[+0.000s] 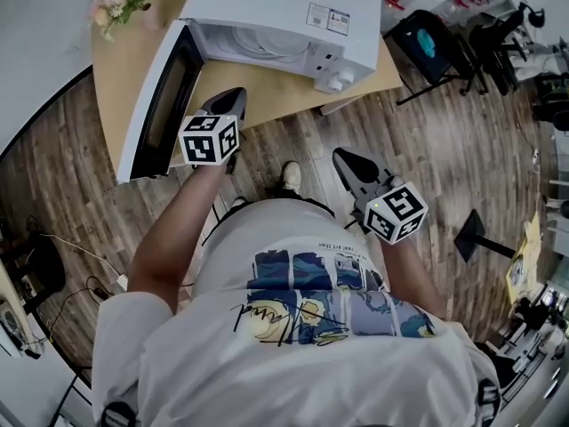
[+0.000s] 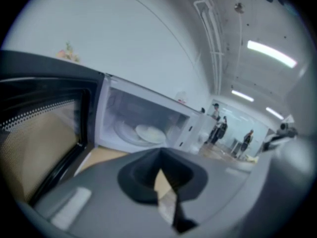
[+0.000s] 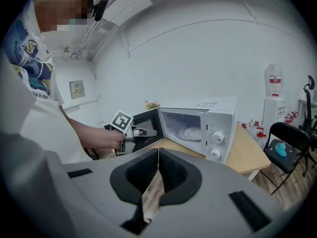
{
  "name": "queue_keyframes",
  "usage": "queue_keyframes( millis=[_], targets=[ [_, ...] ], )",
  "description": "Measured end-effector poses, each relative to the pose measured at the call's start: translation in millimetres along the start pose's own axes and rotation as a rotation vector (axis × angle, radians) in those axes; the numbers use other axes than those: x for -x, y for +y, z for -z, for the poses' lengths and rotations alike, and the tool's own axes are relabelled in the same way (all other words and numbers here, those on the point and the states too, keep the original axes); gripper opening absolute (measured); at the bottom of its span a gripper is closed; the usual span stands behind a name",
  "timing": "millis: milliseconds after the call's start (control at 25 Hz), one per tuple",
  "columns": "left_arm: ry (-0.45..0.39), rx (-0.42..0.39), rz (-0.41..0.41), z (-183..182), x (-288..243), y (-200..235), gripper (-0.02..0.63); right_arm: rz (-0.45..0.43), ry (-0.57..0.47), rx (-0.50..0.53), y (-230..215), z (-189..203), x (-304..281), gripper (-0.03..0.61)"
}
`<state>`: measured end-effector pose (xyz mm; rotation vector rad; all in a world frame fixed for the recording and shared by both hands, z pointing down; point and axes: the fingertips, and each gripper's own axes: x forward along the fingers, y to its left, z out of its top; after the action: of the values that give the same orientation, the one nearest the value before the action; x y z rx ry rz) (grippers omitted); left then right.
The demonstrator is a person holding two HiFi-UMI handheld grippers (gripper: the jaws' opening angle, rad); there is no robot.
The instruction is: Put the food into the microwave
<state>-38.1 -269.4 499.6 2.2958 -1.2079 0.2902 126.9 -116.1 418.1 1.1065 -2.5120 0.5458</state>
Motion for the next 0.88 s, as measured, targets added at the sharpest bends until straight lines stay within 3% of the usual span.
queue_keyframes(
  millis=[480, 880],
  targets=[
    [0.023, -0.018, 0.252, 21, 94, -40, 0.008, 0.048, -0.020, -0.010, 72, 15, 0, 0.008],
    [0.030, -0.068, 0.323, 39, 156, -44, 0.008, 0.068, -0.026, -0.006, 117, 26, -9, 0.008]
  ],
)
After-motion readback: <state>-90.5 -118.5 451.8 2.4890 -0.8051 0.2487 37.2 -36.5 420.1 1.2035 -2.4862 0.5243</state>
